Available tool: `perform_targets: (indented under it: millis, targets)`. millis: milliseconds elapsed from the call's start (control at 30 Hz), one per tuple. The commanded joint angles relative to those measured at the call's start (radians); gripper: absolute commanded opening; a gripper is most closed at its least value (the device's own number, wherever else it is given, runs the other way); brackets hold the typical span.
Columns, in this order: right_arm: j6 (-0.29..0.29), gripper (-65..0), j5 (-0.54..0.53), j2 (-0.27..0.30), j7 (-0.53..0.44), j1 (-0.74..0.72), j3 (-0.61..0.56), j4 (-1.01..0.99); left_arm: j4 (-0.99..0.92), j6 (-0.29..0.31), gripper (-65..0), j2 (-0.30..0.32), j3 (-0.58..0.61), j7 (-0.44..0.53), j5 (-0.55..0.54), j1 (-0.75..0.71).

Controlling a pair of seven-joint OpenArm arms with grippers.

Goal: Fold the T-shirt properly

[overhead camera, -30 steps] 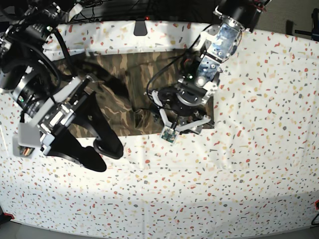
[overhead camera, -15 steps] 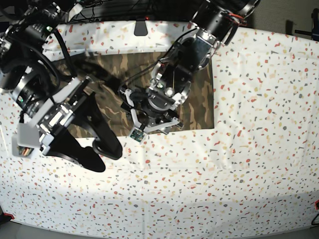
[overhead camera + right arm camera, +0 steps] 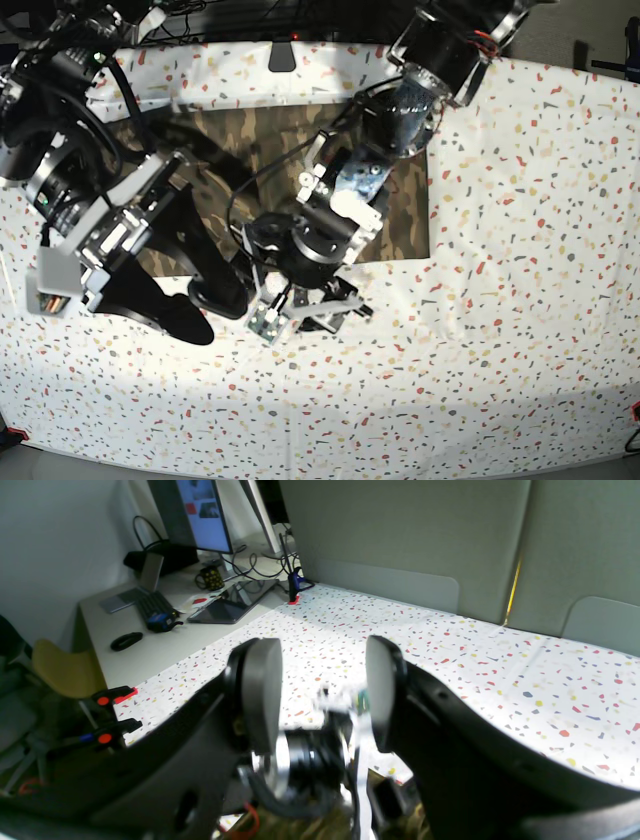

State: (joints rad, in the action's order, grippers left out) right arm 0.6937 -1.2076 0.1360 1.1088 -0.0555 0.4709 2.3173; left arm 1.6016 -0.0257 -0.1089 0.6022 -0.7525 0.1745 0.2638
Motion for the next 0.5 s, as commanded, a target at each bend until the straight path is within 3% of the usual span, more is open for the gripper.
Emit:
perform_targets:
  millis: [0,100,300,400,467]
  targets:
    - [0.004,-37.2,-0.026,0.005,-0.031,-0.014,0.001,0.013,0.012,-0.008,-24.9,0.02,-0.018,-0.013,0.008,0.027]
    - [0.004,-37.2,-0.026,0.005,-0.031,-0.014,0.001,0.013,0.012,-0.008,-24.9,0.081,-0.083,-0.026,-0.008,0.035]
    - [0.004,-37.2,-0.026,0.005,-0.032,-0.014,0.001,0.013,0.012,-0.002,-24.9,0.234,-0.289,-0.025,-0.15,0.035]
    - [0.004,-37.2,-0.015,0.006,-0.03,-0.014,0.009,0.013,0.012,0.067,-24.9,0.317,-0.39,-0.034,-0.266,0.035]
    - [0.004,-37.2,0.068,0.007,-0.023,-0.014,0.037,0.013,0.014,0.09,-24.9,0.368,-0.447,-0.068,-0.375,0.035]
